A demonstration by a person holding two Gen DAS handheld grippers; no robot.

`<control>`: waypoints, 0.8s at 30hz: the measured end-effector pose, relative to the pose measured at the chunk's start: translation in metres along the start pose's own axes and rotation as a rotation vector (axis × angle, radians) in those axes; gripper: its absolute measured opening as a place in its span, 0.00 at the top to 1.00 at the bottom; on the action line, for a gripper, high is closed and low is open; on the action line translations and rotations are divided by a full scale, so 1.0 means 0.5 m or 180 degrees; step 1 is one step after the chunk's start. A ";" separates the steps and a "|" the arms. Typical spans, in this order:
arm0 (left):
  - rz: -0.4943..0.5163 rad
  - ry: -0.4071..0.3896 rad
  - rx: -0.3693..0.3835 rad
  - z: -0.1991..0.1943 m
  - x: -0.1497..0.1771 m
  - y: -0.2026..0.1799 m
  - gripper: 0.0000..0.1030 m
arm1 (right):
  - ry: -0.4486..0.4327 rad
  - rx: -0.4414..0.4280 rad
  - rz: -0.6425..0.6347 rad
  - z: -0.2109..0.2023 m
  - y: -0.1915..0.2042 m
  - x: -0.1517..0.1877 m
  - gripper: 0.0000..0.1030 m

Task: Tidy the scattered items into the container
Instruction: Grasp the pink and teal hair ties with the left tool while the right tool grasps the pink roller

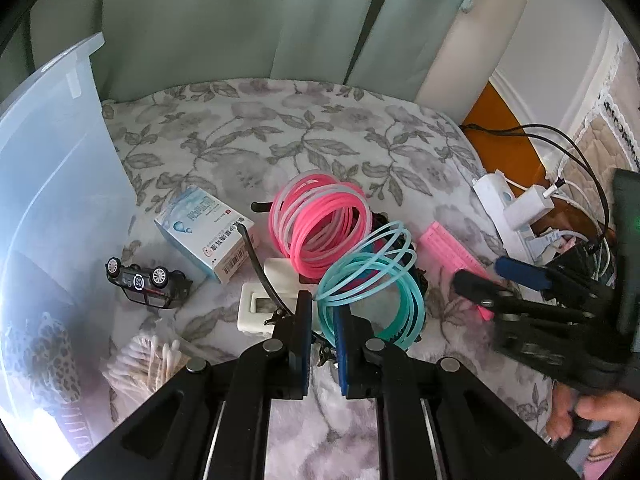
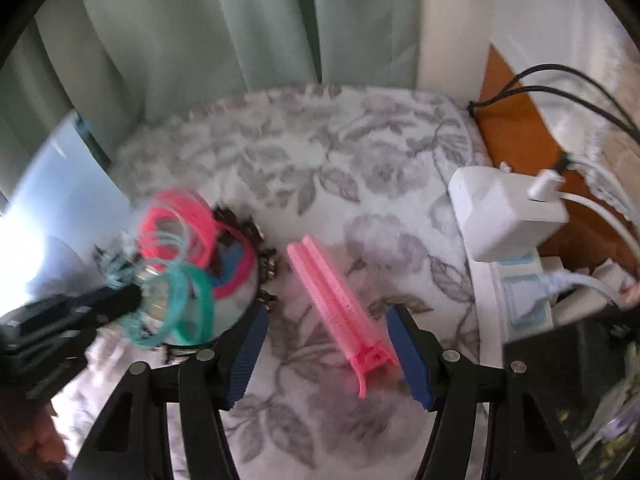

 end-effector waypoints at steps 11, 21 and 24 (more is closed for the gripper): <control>0.0038 0.0036 0.0009 0.013 0.002 0.007 0.90 | 0.0134 0.0256 0.0134 0.053 -0.022 0.016 0.53; 0.0070 -0.0025 0.0041 -0.012 -0.002 0.000 0.90 | 0.0178 0.0216 0.0526 0.027 -0.036 0.028 0.69; 0.0087 -0.0028 0.0051 -0.016 0.001 -0.001 0.90 | 0.0185 0.0196 0.0603 0.023 -0.033 0.034 0.69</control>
Point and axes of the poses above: each gripper's, at about its wrist camera, not at the fingertips, and z roughly the way its jaws point, y to its left, x to its underside, the point moved 4 cm from there along z, roughly the way its jaws point, and after that the axes turned 7 degrees about -y, right-handed, at the moved point
